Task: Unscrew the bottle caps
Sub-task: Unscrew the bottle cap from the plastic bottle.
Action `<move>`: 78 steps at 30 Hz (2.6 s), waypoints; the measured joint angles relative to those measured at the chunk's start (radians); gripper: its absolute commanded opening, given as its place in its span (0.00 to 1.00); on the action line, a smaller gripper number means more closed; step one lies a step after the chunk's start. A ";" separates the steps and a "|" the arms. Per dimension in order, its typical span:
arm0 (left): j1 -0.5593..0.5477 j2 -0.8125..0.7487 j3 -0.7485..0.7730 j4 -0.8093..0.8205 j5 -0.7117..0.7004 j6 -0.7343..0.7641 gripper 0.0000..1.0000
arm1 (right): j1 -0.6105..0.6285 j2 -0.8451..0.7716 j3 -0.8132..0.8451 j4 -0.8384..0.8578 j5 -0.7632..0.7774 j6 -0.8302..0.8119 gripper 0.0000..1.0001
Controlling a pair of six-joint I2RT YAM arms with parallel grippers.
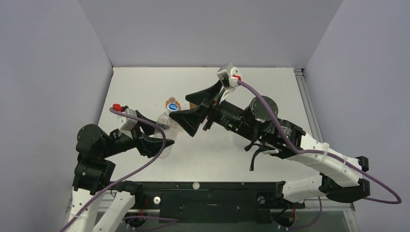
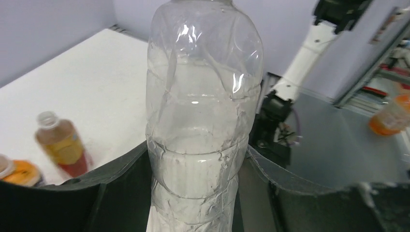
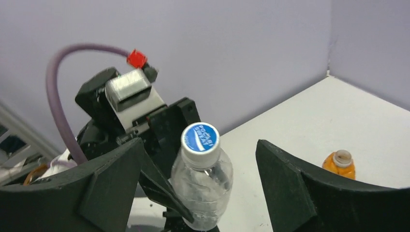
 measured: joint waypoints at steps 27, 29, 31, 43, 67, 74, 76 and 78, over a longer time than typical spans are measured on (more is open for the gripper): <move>0.000 -0.082 -0.008 -0.195 -0.418 0.415 0.04 | 0.085 0.335 0.349 -0.186 0.415 0.067 0.39; 0.000 -0.083 -0.008 -0.195 -0.418 0.415 0.04 | 0.085 0.333 0.342 -0.177 0.415 0.071 0.32; 0.000 -0.084 -0.010 -0.195 -0.418 0.414 0.04 | 0.085 0.333 0.338 -0.172 0.413 0.073 0.26; 0.001 -0.082 -0.012 -0.184 -0.307 0.260 0.05 | 0.078 0.266 0.236 -0.092 0.314 0.008 0.11; -0.005 -0.055 -0.033 0.034 -0.028 0.016 0.02 | 0.054 -0.002 -0.019 0.040 0.056 -0.037 0.83; -0.005 -0.113 -0.069 -0.026 -0.307 0.253 0.02 | 0.097 0.126 0.198 -0.056 0.349 0.035 0.71; -0.005 -0.122 -0.080 -0.031 -0.357 0.292 0.01 | 0.105 0.175 0.253 -0.082 0.396 0.043 0.69; -0.005 -0.124 -0.085 -0.033 -0.394 0.322 0.01 | 0.113 0.224 0.301 -0.111 0.426 0.047 0.66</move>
